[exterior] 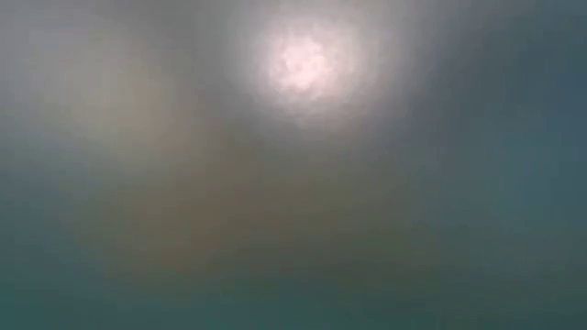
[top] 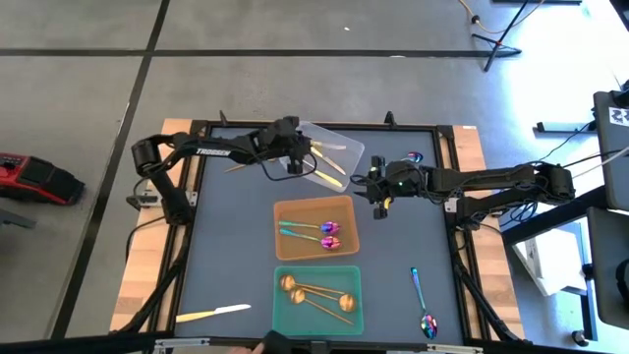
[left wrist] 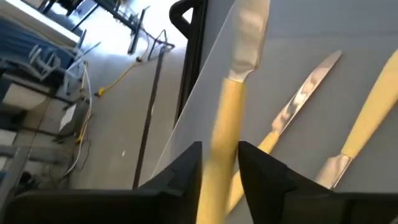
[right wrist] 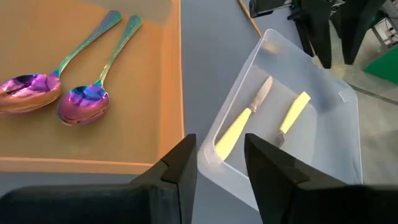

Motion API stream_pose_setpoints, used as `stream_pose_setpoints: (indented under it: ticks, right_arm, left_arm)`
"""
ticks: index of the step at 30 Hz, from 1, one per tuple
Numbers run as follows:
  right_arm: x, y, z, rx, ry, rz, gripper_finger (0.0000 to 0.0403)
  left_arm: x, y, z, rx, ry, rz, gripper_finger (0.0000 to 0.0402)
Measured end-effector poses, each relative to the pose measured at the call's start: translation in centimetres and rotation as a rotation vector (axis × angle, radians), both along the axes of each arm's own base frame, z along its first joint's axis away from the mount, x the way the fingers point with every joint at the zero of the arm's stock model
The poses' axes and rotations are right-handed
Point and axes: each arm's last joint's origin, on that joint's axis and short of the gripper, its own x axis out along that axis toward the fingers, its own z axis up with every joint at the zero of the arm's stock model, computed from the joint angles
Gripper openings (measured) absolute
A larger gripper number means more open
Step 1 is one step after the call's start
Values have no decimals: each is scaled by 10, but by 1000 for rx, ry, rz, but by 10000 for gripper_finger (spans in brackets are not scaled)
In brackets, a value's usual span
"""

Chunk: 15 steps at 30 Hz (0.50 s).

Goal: Sort silverware by color (type)
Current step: Put the yellow knife into the transparent bin

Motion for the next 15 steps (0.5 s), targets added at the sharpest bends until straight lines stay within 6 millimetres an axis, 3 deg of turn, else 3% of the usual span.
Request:
stream_pose_setpoints:
  ticks: [6, 15]
  right_arm:
    - [0, 0, 0, 38, -8, -26, 127]
    - [0, 1, 0, 257, -53, -143, 127]
  left_arm:
    - [2, -24, 13, 54, 3, 146, 144]
    - [-25, -118, 50, -177, 11, 110, 148]
